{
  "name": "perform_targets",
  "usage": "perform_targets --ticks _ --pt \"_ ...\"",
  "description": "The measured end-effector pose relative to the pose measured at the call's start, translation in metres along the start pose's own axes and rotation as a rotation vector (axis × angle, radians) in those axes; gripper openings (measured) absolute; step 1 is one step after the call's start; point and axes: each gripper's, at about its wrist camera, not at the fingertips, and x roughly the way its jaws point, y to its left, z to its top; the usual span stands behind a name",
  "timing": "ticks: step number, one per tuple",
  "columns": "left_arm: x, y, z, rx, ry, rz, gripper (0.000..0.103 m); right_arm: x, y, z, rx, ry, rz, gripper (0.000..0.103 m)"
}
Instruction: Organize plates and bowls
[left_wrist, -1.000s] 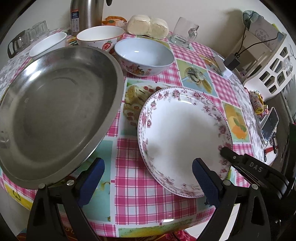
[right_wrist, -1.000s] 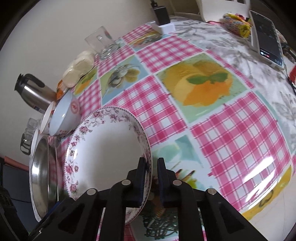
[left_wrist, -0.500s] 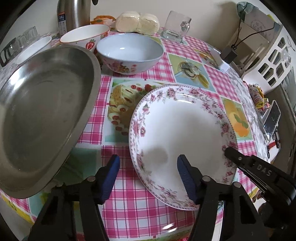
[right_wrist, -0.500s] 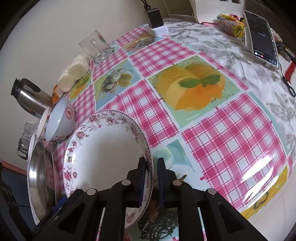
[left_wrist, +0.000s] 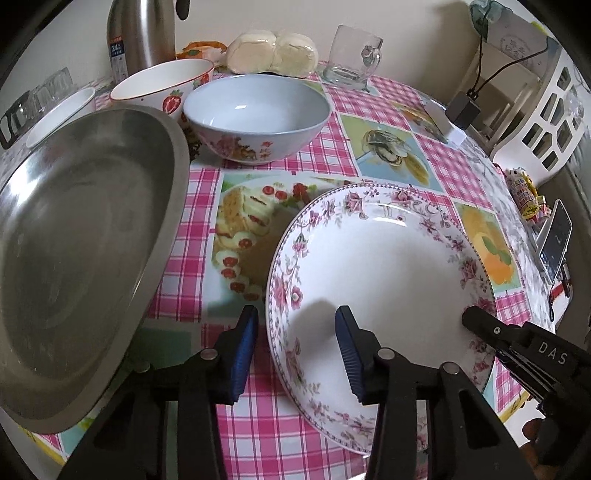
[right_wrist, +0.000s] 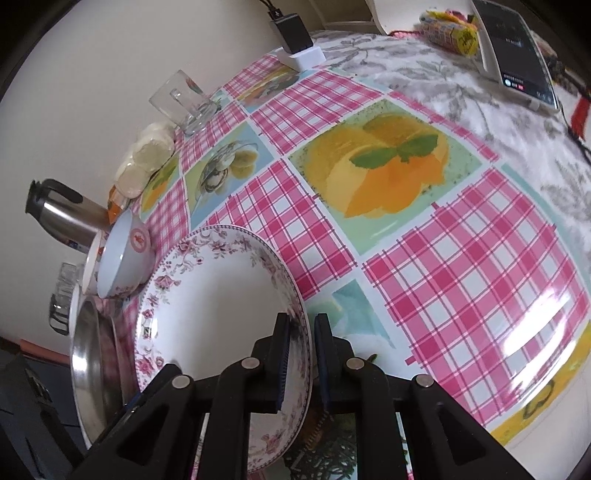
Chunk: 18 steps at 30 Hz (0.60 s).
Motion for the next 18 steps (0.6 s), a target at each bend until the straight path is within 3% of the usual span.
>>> perform_targets --ticks 8,10,12,18 --pt "0.002 0.0005 0.003 0.002 -0.012 -0.001 0.045 0.0029 -0.0022 0.0004 0.028 -0.016 0.03 0.015" --pt "0.0016 0.0006 0.003 0.005 -0.014 -0.001 0.041 0.003 -0.0041 0.0006 0.04 -0.024 0.042 0.015" --pt "0.0011 0.0018 0.0035 -0.003 -0.012 -0.023 0.029 0.0039 -0.0049 0.0018 0.045 -0.029 0.05 0.015" --pt "-0.0002 0.0018 0.0026 -0.004 -0.012 -0.024 0.025 -0.0007 0.0004 0.0008 0.001 -0.038 0.027 0.015"
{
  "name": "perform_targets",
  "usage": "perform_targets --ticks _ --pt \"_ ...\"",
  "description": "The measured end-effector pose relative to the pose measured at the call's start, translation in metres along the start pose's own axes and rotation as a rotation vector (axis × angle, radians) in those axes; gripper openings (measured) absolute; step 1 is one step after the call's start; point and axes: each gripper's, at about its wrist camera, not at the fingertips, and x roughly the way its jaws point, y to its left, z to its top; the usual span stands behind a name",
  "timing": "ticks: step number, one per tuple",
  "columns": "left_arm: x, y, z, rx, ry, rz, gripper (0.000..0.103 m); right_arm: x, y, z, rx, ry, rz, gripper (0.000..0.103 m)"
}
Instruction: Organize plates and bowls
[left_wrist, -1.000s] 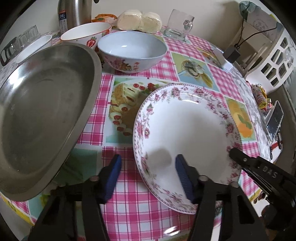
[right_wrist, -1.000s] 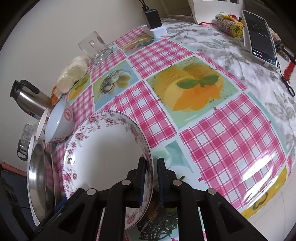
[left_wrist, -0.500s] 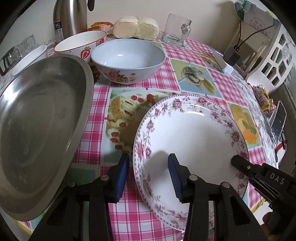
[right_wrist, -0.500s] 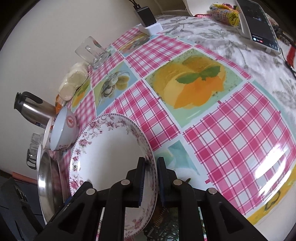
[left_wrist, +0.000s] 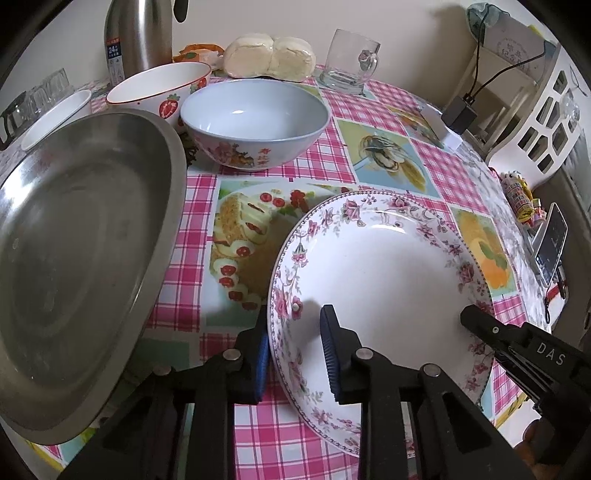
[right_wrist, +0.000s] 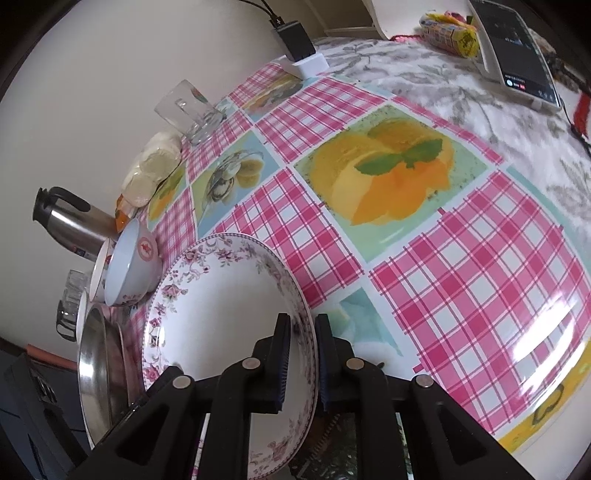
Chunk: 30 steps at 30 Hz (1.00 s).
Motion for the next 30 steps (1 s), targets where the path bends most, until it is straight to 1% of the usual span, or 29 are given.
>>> perform_targets --ticks 4,8,18,25,30 --pt "-0.002 -0.003 0.0 0.007 -0.003 -0.012 0.024 -0.003 -0.001 0.001 -0.017 -0.002 -0.011 0.015" --pt "-0.01 -0.008 0.002 0.031 -0.025 -0.019 0.024 -0.009 -0.001 0.001 -0.034 -0.013 -0.017 0.015" --pt "-0.034 -0.011 0.011 0.049 -0.075 -0.044 0.024 -0.03 0.006 0.002 -0.061 -0.057 -0.011 0.015" --pt "-0.052 -0.005 0.018 0.032 -0.111 -0.068 0.024 -0.055 0.019 0.002 -0.091 -0.145 0.018 0.015" --pt "-0.071 0.005 0.024 0.021 -0.156 -0.076 0.024 -0.071 0.037 -0.002 -0.123 -0.206 0.04 0.015"
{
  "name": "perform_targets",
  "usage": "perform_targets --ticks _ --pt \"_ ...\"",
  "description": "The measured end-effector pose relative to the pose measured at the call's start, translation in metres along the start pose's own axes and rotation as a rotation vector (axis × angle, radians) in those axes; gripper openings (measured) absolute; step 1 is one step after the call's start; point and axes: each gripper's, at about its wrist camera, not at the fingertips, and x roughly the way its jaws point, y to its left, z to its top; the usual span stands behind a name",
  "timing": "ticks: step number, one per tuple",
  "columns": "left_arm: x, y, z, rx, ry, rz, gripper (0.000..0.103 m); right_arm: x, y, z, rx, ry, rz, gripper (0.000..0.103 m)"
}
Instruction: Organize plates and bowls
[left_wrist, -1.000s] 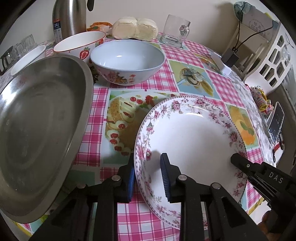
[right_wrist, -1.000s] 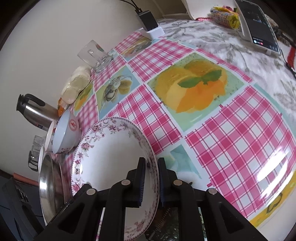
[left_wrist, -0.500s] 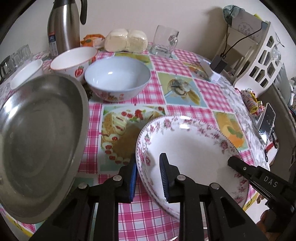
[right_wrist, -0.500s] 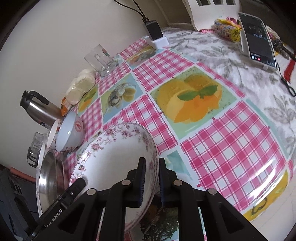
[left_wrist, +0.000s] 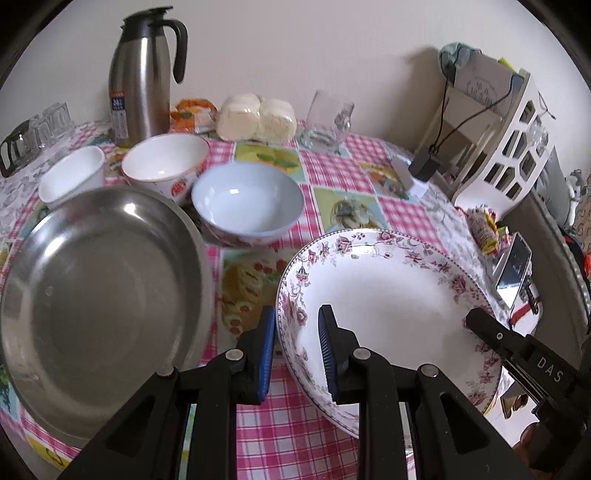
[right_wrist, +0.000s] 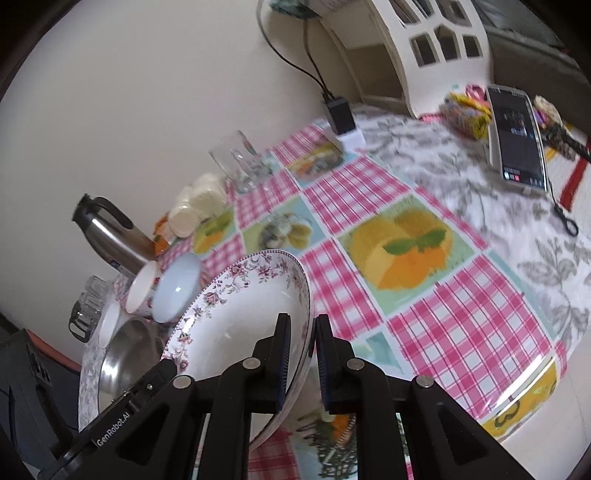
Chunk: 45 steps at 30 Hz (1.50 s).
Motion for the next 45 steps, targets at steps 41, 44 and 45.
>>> perform_targets --ticks 41,44,45 --pt "-0.08 0.191 0.032 -0.335 -0.075 -0.005 0.024 0.022 0.184 -0.053 -0.186 -0.025 0.116 0.015" --pt "-0.084 0.206 0.031 -0.353 -0.08 0.011 0.024 0.029 0.198 -0.06 -0.201 -0.012 0.128 0.015" --pt "-0.085 0.21 0.031 -0.359 -0.081 0.014 0.024 0.031 0.202 -0.061 -0.205 -0.009 0.131 0.015"
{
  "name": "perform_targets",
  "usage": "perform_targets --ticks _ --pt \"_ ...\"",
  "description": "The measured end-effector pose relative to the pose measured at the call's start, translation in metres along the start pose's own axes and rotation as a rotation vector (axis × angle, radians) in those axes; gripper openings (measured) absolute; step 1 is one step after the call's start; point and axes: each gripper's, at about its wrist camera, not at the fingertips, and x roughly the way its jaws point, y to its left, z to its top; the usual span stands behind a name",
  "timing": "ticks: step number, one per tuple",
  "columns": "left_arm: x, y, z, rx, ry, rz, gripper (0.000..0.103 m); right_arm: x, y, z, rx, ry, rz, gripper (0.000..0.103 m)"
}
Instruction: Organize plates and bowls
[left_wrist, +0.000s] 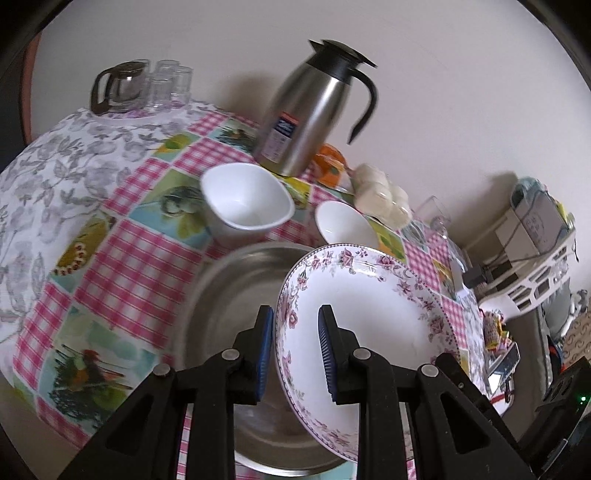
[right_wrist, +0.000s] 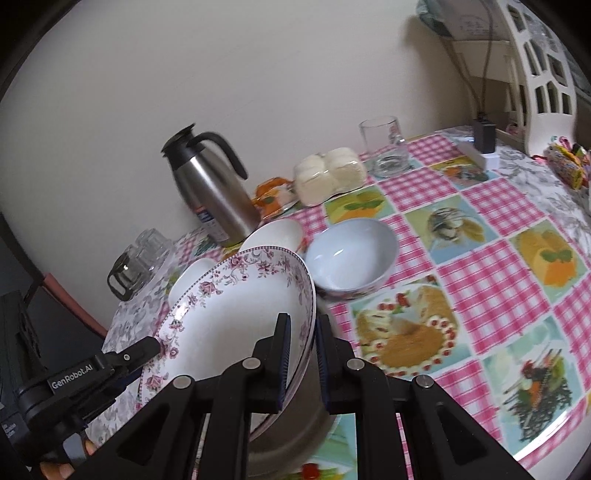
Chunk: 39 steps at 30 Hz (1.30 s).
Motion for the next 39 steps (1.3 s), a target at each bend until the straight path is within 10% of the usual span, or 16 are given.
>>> perform_targets --ticks 39 --pt "0.056 0.035 -0.006 -0.027 0.166 0.116 0.027 0.066 0.012 -0.025 -0.034 0.158 -0.094 0.016"
